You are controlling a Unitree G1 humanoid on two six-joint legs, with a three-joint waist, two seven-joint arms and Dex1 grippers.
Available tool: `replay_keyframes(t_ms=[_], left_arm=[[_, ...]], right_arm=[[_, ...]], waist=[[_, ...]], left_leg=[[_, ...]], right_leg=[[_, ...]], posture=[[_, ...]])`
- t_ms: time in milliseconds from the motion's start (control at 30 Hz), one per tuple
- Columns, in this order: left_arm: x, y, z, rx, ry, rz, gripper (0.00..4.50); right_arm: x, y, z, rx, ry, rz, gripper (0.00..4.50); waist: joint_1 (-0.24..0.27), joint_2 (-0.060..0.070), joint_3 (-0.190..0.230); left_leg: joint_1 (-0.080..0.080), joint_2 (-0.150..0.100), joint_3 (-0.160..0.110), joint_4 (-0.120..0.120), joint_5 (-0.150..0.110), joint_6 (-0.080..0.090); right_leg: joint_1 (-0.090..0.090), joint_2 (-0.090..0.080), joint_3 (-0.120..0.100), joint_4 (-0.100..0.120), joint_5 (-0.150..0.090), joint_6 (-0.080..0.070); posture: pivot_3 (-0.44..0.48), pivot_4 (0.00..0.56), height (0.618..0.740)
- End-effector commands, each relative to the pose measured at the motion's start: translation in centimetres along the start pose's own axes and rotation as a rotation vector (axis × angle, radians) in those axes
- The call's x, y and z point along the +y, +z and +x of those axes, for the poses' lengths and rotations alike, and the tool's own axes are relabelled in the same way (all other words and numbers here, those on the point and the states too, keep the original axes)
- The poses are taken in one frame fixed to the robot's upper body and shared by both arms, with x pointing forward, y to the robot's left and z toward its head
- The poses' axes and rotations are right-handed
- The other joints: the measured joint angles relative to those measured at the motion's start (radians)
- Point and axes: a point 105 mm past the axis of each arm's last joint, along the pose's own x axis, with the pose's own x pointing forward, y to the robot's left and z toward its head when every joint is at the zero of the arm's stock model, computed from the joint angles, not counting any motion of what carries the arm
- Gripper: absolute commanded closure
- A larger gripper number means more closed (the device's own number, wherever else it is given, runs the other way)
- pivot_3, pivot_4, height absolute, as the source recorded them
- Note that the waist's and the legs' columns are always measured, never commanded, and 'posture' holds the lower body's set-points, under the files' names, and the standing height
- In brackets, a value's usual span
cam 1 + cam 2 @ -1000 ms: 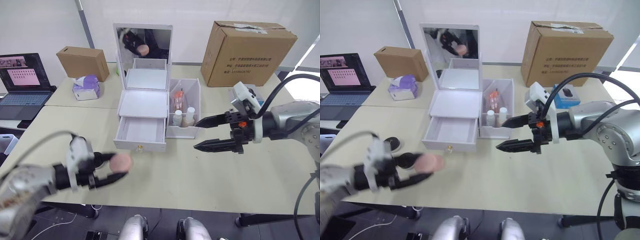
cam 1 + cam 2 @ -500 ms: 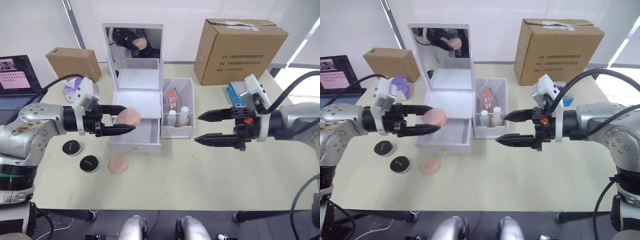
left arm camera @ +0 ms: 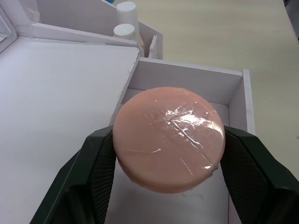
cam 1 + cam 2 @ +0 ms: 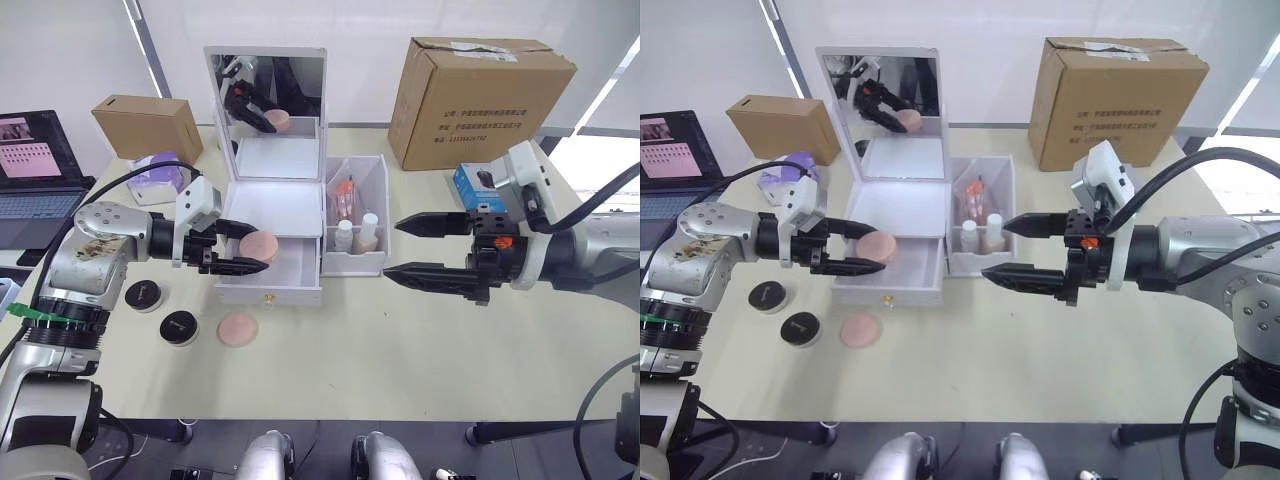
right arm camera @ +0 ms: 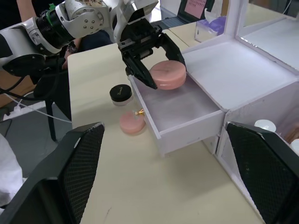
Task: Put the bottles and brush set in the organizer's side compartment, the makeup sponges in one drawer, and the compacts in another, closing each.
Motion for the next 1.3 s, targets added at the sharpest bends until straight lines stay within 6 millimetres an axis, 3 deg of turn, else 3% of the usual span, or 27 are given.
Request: replay_keyframes(t_ms=[33,600,733,900,1000,1133,1300], left_arm=[[-0.1,0.5,-0.9,0.020,-0.016,0.038,1.55],[-0.1,-0.7,-2.2,0.055,0.010,-0.011,1.55],[0.6,-0.4,-2.3,0.037,0.059,0.009,0.22],[0.8,0.7,-2.8,-0.017,0.078,-0.002,0.06],[1.0,1.4,-4.0,-0.052,0.122,-0.016,0.06],[1.4,1.4,-7.3,-0.129,0.253,-0.122,0.06],[1.5,-3.1,-13.1,-0.102,0.536,-0.220,0.06]], right_arm=[[0.2,1.2,-0.4,-0.059,-0.012,-0.054,0.00],[0.0,0.8,-0.4,-0.062,-0.026,-0.050,0.00],[0.0,0.7,-0.5,-0.057,-0.024,-0.045,0.00],[-0.1,0.7,-0.5,-0.054,-0.023,-0.042,0.00],[-0.5,0.1,-0.8,-0.024,-0.040,-0.032,0.00],[-2.0,-1.1,-2.3,0.018,-0.119,-0.028,0.00],[-4.9,-4.0,-5.4,0.064,-0.273,-0.020,0.00]], waist=[[-0.001,0.000,0.000],[0.000,0.000,0.000],[0.000,0.000,0.000],[-0.001,0.000,0.000],[-0.001,0.000,0.000],[-0.002,0.000,0.000],[-0.005,0.000,0.000]], left_leg=[[0.000,0.000,0.000,0.000,0.000,0.000],[0.000,0.000,0.000,0.000,0.000,0.000],[0.000,0.000,0.000,0.000,0.000,0.000],[0.000,0.000,0.000,0.000,0.000,0.000],[0.000,0.000,0.000,0.000,0.000,0.000],[0.000,0.000,0.000,0.001,0.000,0.000],[0.004,0.000,0.002,0.000,0.000,0.000]], right_leg=[[0.000,0.000,0.000,0.000,0.000,0.000],[0.000,0.000,0.000,0.000,-0.001,0.002],[0.000,0.000,0.000,0.001,-0.001,0.002],[0.000,0.000,0.000,0.001,-0.001,0.002],[0.000,0.000,0.000,0.001,-0.001,0.002],[0.000,0.000,0.000,0.001,-0.001,0.002],[0.001,0.000,0.002,0.001,-0.002,0.003]], posture=[[0.000,0.150,0.731],[0.000,0.150,0.731],[0.000,0.150,0.731],[0.000,0.150,0.731],[0.000,0.150,0.731],[0.000,0.150,0.731],[0.000,0.150,0.731]])
